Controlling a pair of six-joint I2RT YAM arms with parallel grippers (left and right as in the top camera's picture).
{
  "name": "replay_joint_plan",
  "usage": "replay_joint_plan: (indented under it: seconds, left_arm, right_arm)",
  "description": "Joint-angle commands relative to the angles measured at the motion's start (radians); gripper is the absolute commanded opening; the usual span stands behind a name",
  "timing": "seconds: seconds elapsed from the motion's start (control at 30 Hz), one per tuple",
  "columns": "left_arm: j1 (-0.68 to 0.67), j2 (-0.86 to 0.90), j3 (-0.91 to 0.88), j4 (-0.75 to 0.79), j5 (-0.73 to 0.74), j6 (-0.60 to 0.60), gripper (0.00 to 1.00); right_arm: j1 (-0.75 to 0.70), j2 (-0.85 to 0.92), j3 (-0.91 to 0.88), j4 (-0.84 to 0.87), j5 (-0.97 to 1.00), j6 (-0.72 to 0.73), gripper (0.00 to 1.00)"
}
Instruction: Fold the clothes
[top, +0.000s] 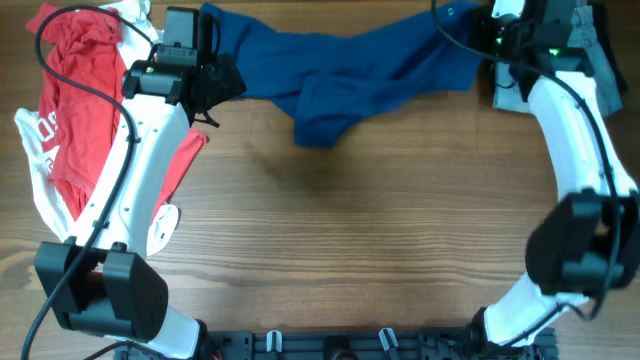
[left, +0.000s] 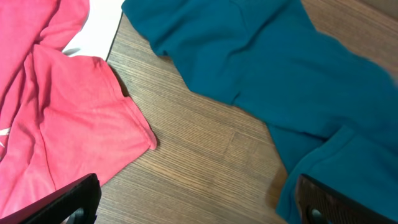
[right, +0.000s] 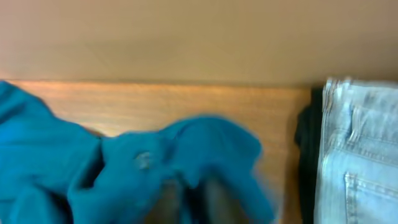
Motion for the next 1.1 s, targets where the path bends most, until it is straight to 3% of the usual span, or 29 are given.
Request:
replay_joint_plan:
  seconds: [0.0, 0.2, 0.33, 0.53, 0.8, 1.07]
  left_arm:
    - [0.007, 0.002, 0.005, -0.001, -0.017, 0.008, 1.0]
    - [0.007, 0.002, 0.005, 0.0, -0.017, 0.008, 1.0]
    - [0.028, 0.002, 0.005, 0.004, -0.016, 0.004, 1.0]
    - [0.129, 0.002, 0.005, 0.002, 0.038, -0.003, 1.0]
    - [0.275, 0.002, 0.005, -0.005, 0.108, -0.003, 1.0]
    - [0.293, 0.002, 0.005, -0.012, 0.108, 0.005, 1.0]
  right_arm:
    - [-0.006, 0.064, -0.002, -0.013, 0.009, 0.023, 0.74]
    - [0.01, -0.002, 0.041, -0.148, -0.147, 0.084, 0.87]
    - [0.079, -0.016, 0.04, -0.235, -0.246, 0.132, 0.87]
    - [0.291, 0.025, 0.035, -0.288, -0.209, 0.04, 0.86]
    - [0.529, 0.152, 0.035, -0.132, 0.132, -0.007, 0.86]
    - [0.484, 0.208, 0.035, 0.077, 0.168, -0.183, 0.87]
